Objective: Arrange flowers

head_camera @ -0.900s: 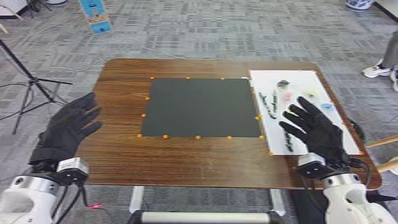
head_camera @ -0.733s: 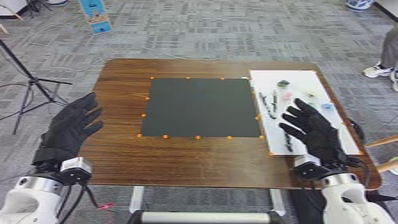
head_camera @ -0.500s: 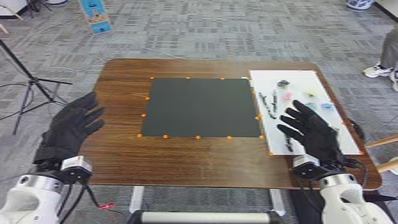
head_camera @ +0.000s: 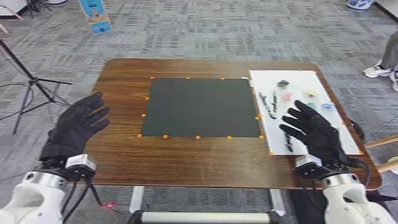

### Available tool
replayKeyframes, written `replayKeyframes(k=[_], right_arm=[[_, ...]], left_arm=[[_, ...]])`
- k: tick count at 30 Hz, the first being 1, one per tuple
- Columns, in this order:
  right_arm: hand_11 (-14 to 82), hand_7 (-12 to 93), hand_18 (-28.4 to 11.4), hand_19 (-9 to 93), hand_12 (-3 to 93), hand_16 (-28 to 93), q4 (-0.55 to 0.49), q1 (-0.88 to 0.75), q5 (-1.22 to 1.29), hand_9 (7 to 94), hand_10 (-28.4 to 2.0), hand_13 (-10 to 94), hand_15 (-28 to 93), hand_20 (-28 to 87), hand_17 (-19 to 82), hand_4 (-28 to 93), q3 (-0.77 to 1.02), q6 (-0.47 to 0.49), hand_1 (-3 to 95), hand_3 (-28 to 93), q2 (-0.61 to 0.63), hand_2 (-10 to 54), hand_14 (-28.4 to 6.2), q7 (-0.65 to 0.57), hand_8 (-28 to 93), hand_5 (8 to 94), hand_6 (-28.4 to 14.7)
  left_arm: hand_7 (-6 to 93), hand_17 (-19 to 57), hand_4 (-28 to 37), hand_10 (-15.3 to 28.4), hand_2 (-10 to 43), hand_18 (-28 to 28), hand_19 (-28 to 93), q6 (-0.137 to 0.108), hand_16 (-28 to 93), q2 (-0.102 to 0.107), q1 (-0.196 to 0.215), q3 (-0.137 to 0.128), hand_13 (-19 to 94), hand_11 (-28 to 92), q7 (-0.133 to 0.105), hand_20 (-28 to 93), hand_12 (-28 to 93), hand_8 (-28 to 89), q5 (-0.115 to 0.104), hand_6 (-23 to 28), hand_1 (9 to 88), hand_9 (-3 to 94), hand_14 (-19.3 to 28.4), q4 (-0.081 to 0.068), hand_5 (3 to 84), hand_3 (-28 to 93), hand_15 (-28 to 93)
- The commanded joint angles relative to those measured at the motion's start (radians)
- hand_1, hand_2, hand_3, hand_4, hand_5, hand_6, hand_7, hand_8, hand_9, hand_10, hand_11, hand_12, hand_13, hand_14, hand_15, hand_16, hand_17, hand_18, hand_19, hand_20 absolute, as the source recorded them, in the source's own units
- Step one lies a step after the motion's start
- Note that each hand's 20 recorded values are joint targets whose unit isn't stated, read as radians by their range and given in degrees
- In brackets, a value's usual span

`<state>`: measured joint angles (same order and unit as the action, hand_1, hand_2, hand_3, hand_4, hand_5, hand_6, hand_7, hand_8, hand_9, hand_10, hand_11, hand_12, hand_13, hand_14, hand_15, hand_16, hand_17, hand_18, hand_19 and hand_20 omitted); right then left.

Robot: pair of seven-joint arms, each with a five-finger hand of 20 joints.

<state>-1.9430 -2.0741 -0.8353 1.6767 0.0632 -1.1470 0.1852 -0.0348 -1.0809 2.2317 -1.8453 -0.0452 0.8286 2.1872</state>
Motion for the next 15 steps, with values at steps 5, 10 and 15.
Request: replayKeyframes(k=[5, 10, 15], right_arm=[[16.0, 20, -20.3, 46, 20.9, 21, -0.038, 0.04, -0.454, 40.3, -11.9, 33, 34, 23, 9, -25, 0.008, -0.195, 44.9, 42, 0.146, -9.5, -10.7, -0.044, -11, 39.3, -2.0], [16.3, 15, -12.8, 41, 28.3, 36, -0.063, 0.104, -1.086, 48.8, -8.6, 44, 30, 40, 19, -14, -0.077, -0.395, 69.2, -28, 0.3, -6.7, -5.9, -0.232, -6, 45.7, 1.3], [30.2, 24, -14.0, 57, 27.3, 27, -0.085, 0.073, -1.339, 57.9, -8.8, 52, 48, 42, 21, -4, -0.086, -0.347, 64.9, -22, 0.477, -6.5, -6.1, -0.317, -11, 51.8, 2.9]], left_arm=[[26.3, -10.8, -26.2, 9.2, -9.2, 19.2, 42, 0.052, 1, -0.022, 0.043, -0.02, 20, 25, -0.012, 7, 13, -14, 0.02, 1.7, 31.3, 20.9, 11.1, 0.017, 24.4, 69, 23], [26.7, -10.7, -25.6, 8.7, -9.5, 19.1, 42, 0.041, 1, -0.016, 0.043, -0.021, 21, 25, -0.009, 7, 13, -14, 0.01, 1.3, 32.9, 20.8, 10.9, 0.014, 24.1, 68, 23], [26.5, -10.7, -25.1, 9.0, -9.5, 19.1, 42, 0.088, 1, -0.009, 0.025, -0.019, 21, 25, 0.022, 7, 13, -14, 0.022, 1.6, 32.2, 21.6, 11.2, 0.007, 24.8, 69, 24]])
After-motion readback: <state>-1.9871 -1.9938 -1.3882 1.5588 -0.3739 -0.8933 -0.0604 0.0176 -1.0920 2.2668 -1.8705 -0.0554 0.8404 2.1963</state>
